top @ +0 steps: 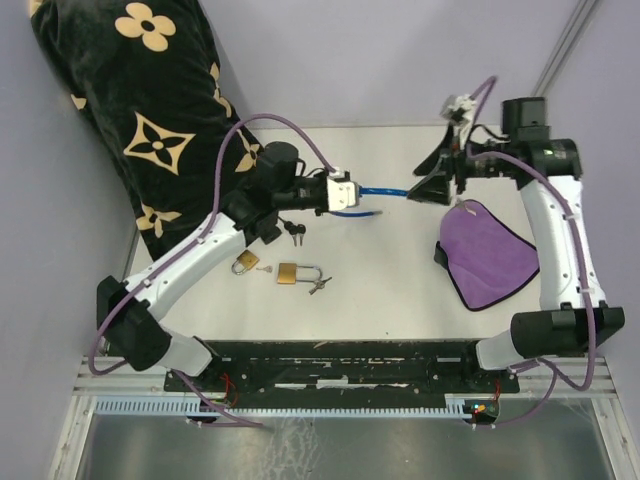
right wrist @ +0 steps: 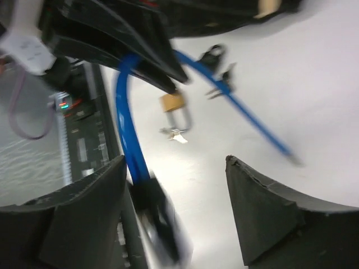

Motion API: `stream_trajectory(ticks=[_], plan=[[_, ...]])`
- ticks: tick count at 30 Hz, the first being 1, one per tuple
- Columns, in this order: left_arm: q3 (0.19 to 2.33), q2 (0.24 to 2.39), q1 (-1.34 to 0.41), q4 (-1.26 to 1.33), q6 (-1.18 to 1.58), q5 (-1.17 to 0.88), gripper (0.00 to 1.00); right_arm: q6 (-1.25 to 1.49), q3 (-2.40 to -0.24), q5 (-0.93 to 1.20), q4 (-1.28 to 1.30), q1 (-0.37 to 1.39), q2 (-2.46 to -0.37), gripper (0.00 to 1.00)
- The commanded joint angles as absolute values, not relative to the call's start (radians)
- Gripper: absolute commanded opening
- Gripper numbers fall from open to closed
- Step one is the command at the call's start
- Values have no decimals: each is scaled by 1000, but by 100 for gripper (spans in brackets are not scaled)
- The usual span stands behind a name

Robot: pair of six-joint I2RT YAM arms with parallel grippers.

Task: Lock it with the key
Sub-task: Pick up the lock from the center of the board, then adjust the key in the lock.

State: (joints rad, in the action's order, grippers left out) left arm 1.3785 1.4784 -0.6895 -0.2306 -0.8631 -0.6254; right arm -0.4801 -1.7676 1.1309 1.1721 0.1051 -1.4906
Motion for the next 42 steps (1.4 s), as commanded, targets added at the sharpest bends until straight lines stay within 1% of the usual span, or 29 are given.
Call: stream_trajectory(ticks=[1,2,4,5,9,10,11,12,13,14,15,16,18,19,23,25,26,28,32,35,38,40,42], plan=[[1300,1325,-622,93,-505,-675,3,-438,-1821,1180,972,-61,-1344,83],[1275,1309,-611,138,-444,-685,3,-454,-1822,1191,958,-82,-1328,84],[1241,1281,-593,188,-363,-702,3,-543,-1893,1212,1064,-111,-1333,85],[1229,1273,-589,200,-330,-702,3,-543,-1921,1232,1067,-129,-1333,86],[1178,1244,-572,235,-233,-731,3,-429,-2005,1358,1008,-232,-1347,87],[1162,1233,-567,250,-217,-743,3,-333,-1983,1387,921,-255,-1347,87],[1147,1223,-565,269,-195,-749,3,-197,-1930,1450,756,-278,-1346,87],[1135,1213,-564,279,-184,-755,3,20,-1858,1514,535,-288,-1345,87],[1128,1205,-564,284,-175,-757,3,225,-1796,1536,310,-286,-1346,87],[1121,1196,-565,288,-171,-760,3,309,-1758,1523,209,-278,-1342,87],[1116,1191,-565,289,-166,-761,3,302,-1745,1520,206,-274,-1332,87],[1111,1184,-566,294,-162,-762,3,258,-1750,1530,261,-267,-1324,87],[1103,1179,-566,303,-145,-771,3,87,-1811,1550,484,-248,-1319,87],[1103,1180,-565,303,-139,-776,3,39,-1829,1551,557,-238,-1316,87],[1097,1177,-565,306,-129,-781,3,88,-1812,1514,548,-211,-1304,86],[1089,1174,-565,319,-123,-782,3,168,-1766,1482,439,-197,-1302,84],[1087,1174,-566,322,-118,-786,3,253,-1727,1480,364,-182,-1302,82],[1085,1176,-565,327,-111,-787,3,348,-1685,1484,266,-140,-1297,75],[1083,1178,-565,330,-100,-785,3,318,-1688,1499,325,-95,-1287,66],[1083,1180,-565,340,-94,-787,3,301,-1683,1496,352,-85,-1281,62],[1084,1182,-565,348,-89,-788,3,325,-1670,1490,338,-74,-1284,44],[1085,1183,-565,351,-85,-792,3,350,-1661,1493,313,-72,-1283,38],[1085,1185,-565,353,-84,-794,3,360,-1660,1495,311,-63,-1284,35]])
